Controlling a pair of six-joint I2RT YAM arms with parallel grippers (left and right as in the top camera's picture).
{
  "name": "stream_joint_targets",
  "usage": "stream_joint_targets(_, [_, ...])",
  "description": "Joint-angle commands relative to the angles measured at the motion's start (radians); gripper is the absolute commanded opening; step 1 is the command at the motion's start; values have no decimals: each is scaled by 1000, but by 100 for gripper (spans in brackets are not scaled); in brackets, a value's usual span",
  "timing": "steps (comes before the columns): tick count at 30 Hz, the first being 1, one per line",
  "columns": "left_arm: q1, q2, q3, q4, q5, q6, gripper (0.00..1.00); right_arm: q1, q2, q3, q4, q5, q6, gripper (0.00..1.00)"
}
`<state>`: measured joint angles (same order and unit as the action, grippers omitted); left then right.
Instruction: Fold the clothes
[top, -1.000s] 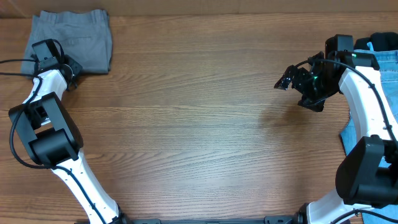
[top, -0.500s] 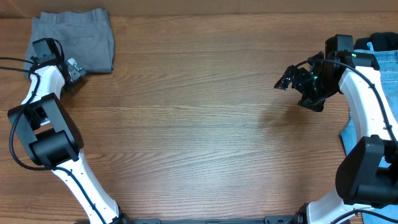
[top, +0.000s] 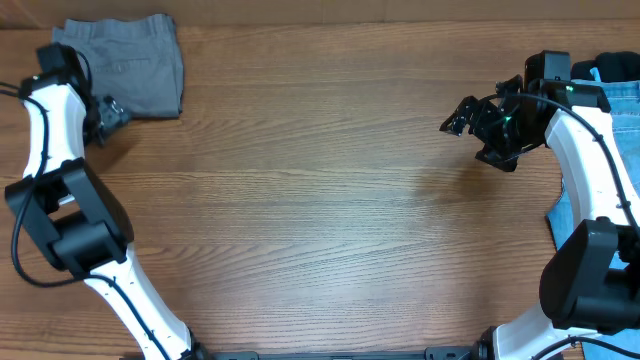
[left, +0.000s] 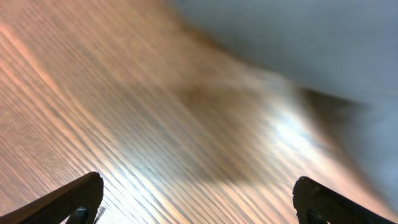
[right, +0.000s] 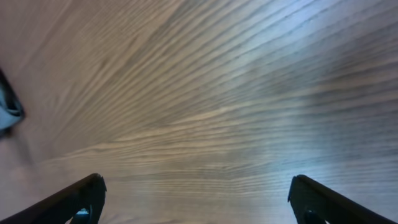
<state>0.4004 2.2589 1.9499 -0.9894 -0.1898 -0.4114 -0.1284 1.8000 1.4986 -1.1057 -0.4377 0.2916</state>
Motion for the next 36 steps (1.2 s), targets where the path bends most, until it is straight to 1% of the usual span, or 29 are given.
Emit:
stream_joint_targets(1, [-2, -203, 50, -5, 280, 73, 100, 2, -27, 113, -36, -38, -3, 95])
stream_joint_targets(4, [-2, -322, 50, -15, 379, 98, 100, 2, -70, 179, -93, -35, -9, 92])
stream_joint_targets(7, [-2, -441, 50, -39, 452, 128, 100, 2, -149, 204, -126, -35, -9, 91])
stream_joint_targets(10, [-2, -578, 50, -90, 496, 161, 100, 2, -247, 204, -169, -23, -13, 91])
stream_joint_targets(14, [-2, -734, 48, -176, 520, 205, 100, 12, -380, 203, -268, 57, -13, 92])
stream_joint_targets(16, [-3, -801, 45, -219, 555, 234, 100, 23, -443, 202, -309, 96, -14, 92])
stream_joint_targets(19, [-3, -897, -4, -239, 591, 268, 100, 35, -534, 193, -357, 109, -44, 92])
stream_joint_targets(21, [-2, -976, -92, -234, 582, 270, 100, 35, -612, 162, -366, 109, -47, 92])
stream_joint_targets(24, [-1, -1093, -280, -197, 583, 270, 100, 35, -721, 104, -359, 140, -46, 92])
stream_joint_targets(28, [-2, -1276, -576, -53, 625, 270, 100, 35, -886, -15, -305, 174, -45, 92])
stream_joint_targets(32, [-2, -1466, -810, 109, 690, 269, 100, 35, -1045, -182, -164, 177, -46, 92])
stream_joint_targets(33, [-2, -1513, -861, 148, 687, 262, 100, 35, -1083, -235, -109, 186, -45, 100])
stream_joint_targets(36, [-2, -1598, -958, 218, 657, 254, 100, 35, -1158, -366, 40, 247, -45, 100])
